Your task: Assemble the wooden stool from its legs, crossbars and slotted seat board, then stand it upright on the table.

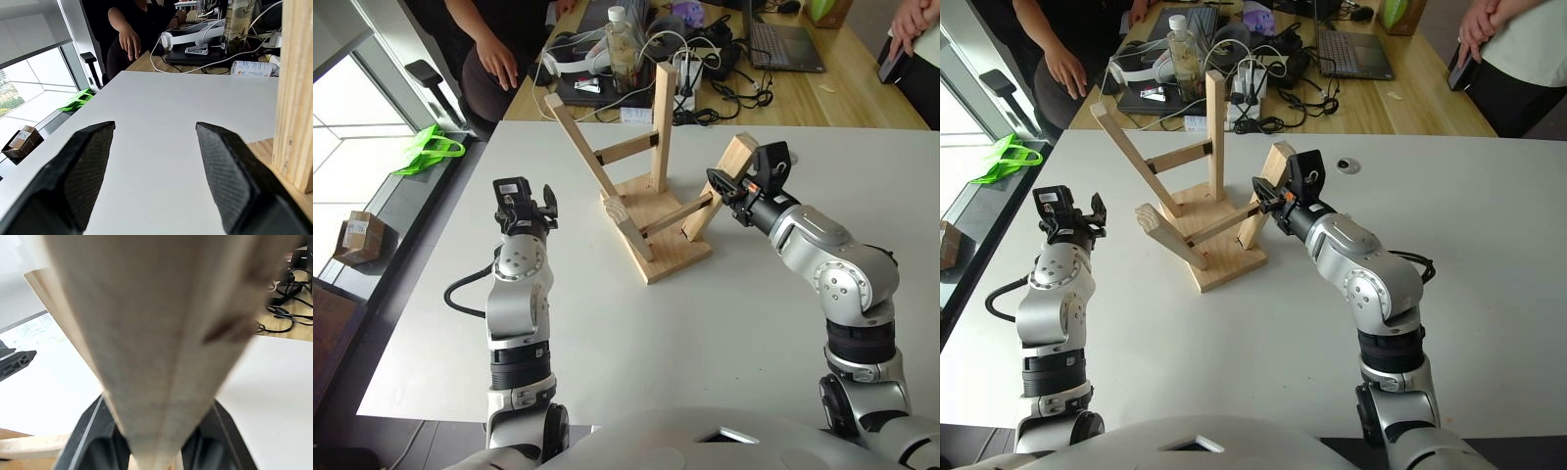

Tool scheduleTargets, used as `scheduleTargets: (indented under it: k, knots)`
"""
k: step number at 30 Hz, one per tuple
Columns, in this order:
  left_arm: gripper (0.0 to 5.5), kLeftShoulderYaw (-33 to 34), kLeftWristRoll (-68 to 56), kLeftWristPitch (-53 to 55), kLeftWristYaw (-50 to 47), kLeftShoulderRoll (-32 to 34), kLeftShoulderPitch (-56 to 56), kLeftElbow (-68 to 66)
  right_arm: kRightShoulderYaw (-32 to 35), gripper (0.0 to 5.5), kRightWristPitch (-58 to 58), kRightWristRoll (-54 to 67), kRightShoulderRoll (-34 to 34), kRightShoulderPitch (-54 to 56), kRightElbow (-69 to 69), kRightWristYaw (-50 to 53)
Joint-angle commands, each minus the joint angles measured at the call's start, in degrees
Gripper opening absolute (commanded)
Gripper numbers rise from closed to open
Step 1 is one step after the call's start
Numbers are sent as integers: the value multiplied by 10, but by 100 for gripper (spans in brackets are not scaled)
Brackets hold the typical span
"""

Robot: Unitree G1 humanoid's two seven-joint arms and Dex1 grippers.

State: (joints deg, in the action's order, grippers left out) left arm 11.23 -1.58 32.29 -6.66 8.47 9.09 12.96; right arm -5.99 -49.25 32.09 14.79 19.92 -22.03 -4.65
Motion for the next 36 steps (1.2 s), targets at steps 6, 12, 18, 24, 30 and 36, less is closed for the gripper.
scheduleTargets:
  k: [6, 12, 18, 24, 30, 36]
  knots:
    - [306, 8, 17, -30, -9, 7, 16, 9, 7, 101, 13, -16, -31, -53, 26, -1]
    - [306, 12, 16, -32, -7, 9, 19, 8, 85, 100, -12, 29, -90, -52, 53, 27]
    - [306, 14, 16, -29, -7, 9, 20, 15, 25, 100, 17, -21, -59, -58, 20, -8]
    - [306, 17, 17, -29, -8, 10, 22, 17, 7, 100, 34, -42, -55, -58, 14, -25]
    - [306, 21, 17, -36, -9, 12, 27, 15, 9, 100, 40, -45, -63, -59, 12, -27]
    - [306, 24, 20, -41, -9, 12, 30, 13, 13, 129, 41, -47, -71, -61, 12, -28]
